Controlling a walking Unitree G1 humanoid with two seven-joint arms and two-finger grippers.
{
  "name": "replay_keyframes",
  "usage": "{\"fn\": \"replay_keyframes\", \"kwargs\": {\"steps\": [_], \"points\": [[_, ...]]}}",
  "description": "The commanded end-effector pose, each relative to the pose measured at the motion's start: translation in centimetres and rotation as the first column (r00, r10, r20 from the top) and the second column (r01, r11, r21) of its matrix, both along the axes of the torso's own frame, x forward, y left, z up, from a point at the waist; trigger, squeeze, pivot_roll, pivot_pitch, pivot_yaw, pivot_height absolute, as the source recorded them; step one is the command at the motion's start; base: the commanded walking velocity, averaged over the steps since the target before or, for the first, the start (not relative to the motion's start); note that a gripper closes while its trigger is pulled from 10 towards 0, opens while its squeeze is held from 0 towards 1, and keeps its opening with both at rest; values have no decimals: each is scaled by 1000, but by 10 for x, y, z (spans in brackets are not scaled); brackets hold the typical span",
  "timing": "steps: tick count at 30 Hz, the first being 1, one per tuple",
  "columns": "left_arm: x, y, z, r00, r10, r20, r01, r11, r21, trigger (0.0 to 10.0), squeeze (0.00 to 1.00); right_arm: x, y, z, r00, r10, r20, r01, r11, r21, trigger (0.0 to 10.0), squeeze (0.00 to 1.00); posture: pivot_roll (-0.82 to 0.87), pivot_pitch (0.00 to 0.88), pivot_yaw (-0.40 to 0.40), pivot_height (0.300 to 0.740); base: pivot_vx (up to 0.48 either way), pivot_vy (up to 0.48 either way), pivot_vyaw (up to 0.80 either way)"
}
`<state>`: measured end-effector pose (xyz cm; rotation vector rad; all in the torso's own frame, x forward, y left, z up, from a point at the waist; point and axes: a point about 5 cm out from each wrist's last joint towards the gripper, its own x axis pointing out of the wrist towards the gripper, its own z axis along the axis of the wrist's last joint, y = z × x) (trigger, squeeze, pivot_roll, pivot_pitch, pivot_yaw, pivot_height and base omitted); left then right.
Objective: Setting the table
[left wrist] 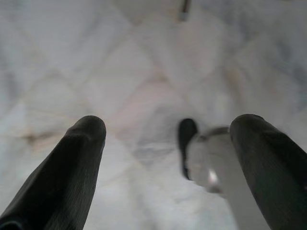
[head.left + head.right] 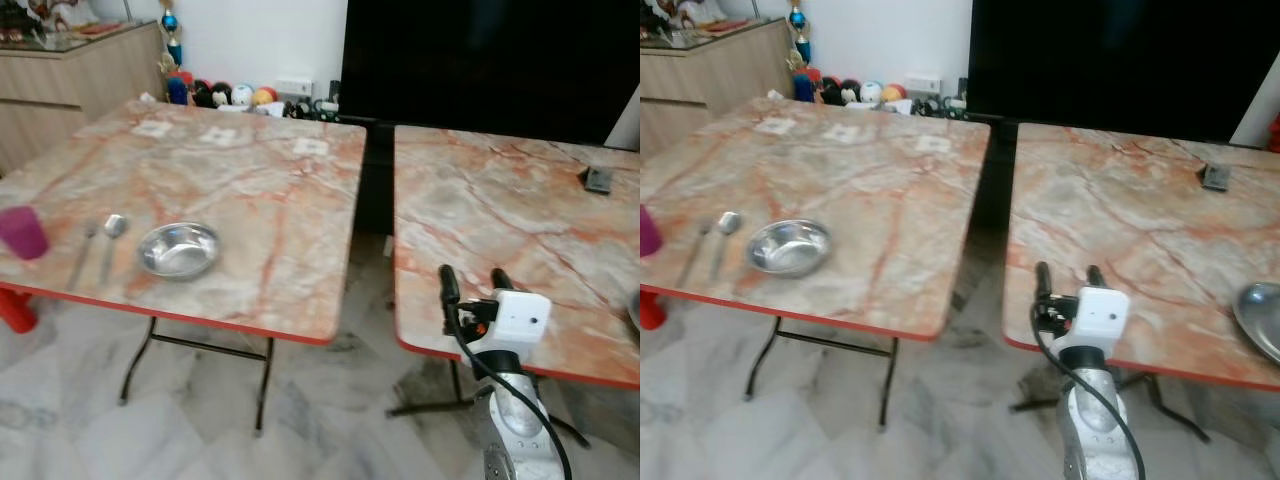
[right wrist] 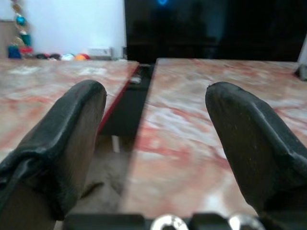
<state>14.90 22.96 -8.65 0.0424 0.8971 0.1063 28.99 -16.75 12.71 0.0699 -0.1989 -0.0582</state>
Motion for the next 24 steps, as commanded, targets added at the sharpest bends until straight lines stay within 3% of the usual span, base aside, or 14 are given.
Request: {"fn": "replay_keyframes", "kwargs": {"steps": [1,24], "points": [[-1,-7,-2,1000,-9,-8,9,1000,-13,10000,0,-2,-10,-3,999,-36,-15,36,999,-3,10000,0,-48,70,-7,740,0,480,0],[-3,-6,-3,1000,11,-12,-11,1000,-17,10000,0,1,-5,-4,999,-26,-19,26,1000,4,10000,0,-37,88,-19,740,0,480,0]]}}
